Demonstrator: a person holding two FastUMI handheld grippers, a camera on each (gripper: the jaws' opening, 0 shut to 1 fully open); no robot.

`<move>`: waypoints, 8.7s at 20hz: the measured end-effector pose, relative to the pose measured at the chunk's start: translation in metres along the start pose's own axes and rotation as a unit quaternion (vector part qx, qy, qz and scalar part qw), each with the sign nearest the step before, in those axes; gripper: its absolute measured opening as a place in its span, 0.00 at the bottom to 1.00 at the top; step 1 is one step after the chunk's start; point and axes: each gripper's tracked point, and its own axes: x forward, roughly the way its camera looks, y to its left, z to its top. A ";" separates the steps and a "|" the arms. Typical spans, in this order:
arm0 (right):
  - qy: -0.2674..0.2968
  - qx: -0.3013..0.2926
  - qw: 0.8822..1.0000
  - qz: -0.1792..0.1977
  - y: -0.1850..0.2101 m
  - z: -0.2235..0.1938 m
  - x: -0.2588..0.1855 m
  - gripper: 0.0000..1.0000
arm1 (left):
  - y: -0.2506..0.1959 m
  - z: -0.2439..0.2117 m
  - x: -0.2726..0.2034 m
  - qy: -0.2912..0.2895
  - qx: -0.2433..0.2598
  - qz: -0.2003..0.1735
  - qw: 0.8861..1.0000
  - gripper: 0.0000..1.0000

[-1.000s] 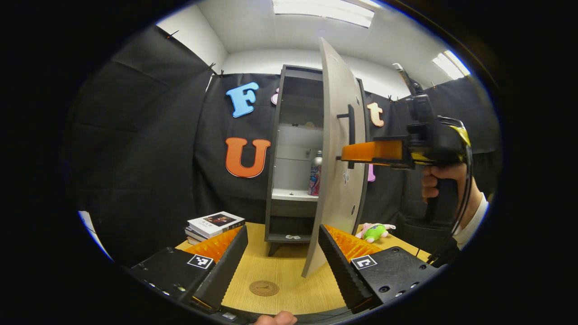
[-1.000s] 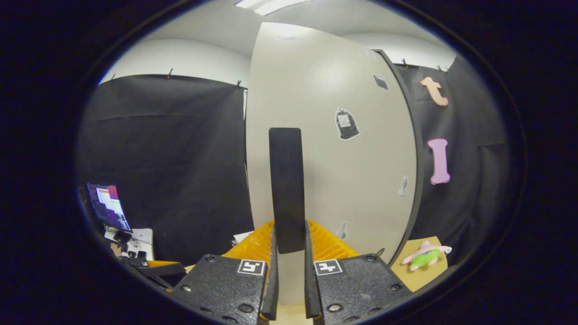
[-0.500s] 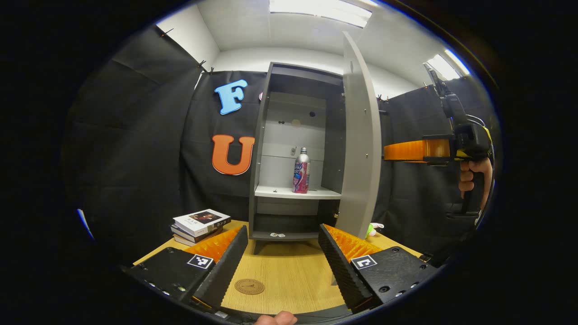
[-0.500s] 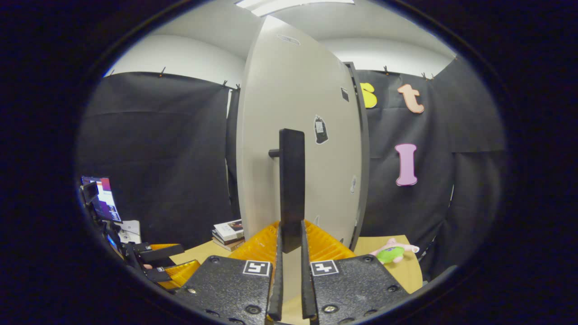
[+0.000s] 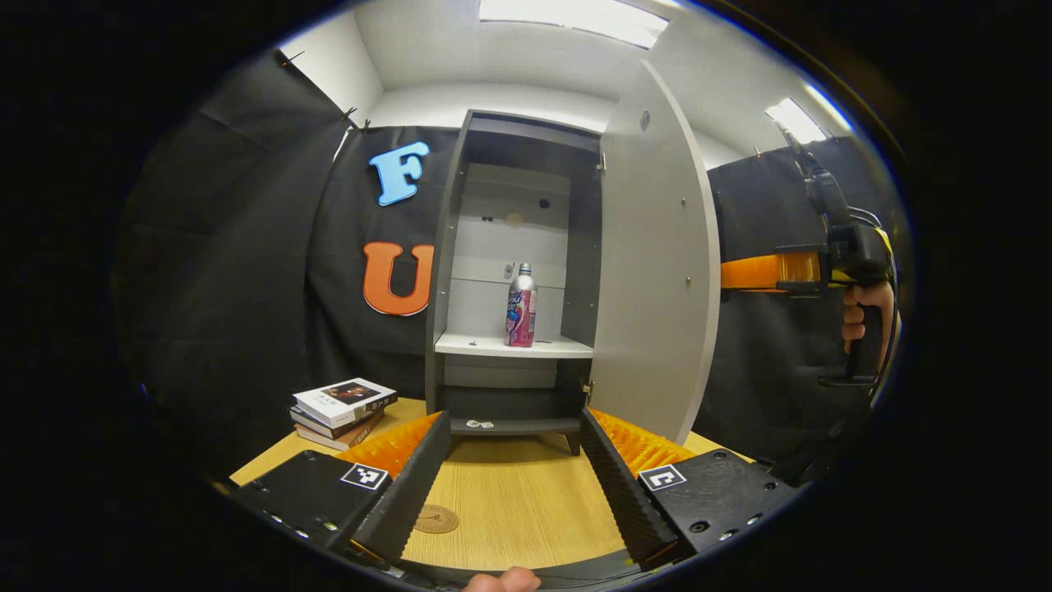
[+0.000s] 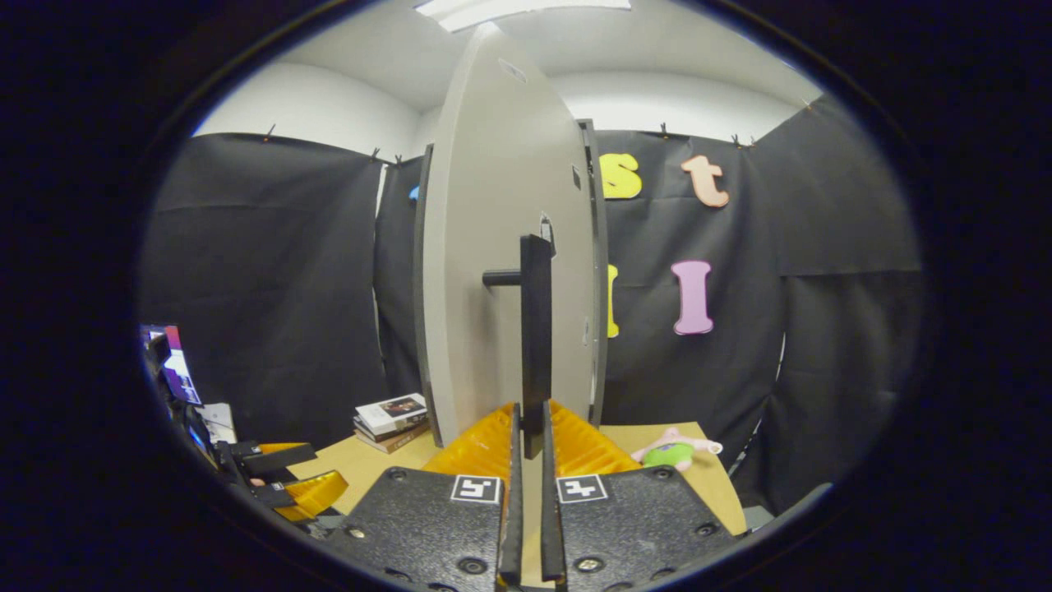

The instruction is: Open the cabinet door with the right hand, grasp the bottle in the cabinet with the left hand and place it on the coaster, then close the cabinet door with the right hand.

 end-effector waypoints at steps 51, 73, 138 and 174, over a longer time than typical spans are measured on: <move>-0.060 0.038 0.991 -0.116 -0.105 -0.028 -0.069 0.96 | -0.033 0.113 0.194 -0.058 0.039 -0.068 0.995 0.95; -0.042 0.046 0.969 -0.239 -0.174 -0.041 -0.110 0.96 | 0.008 0.071 0.418 -0.018 0.015 0.007 1.000 0.95; -0.020 0.004 0.981 -0.193 -0.093 -0.010 -0.085 0.96 | 0.133 -0.224 0.110 0.031 0.030 0.141 0.989 0.80; -0.107 0.044 0.983 -0.142 -0.144 0.026 -0.024 0.99 | 0.073 0.058 0.032 -0.047 0.064 0.097 0.992 0.94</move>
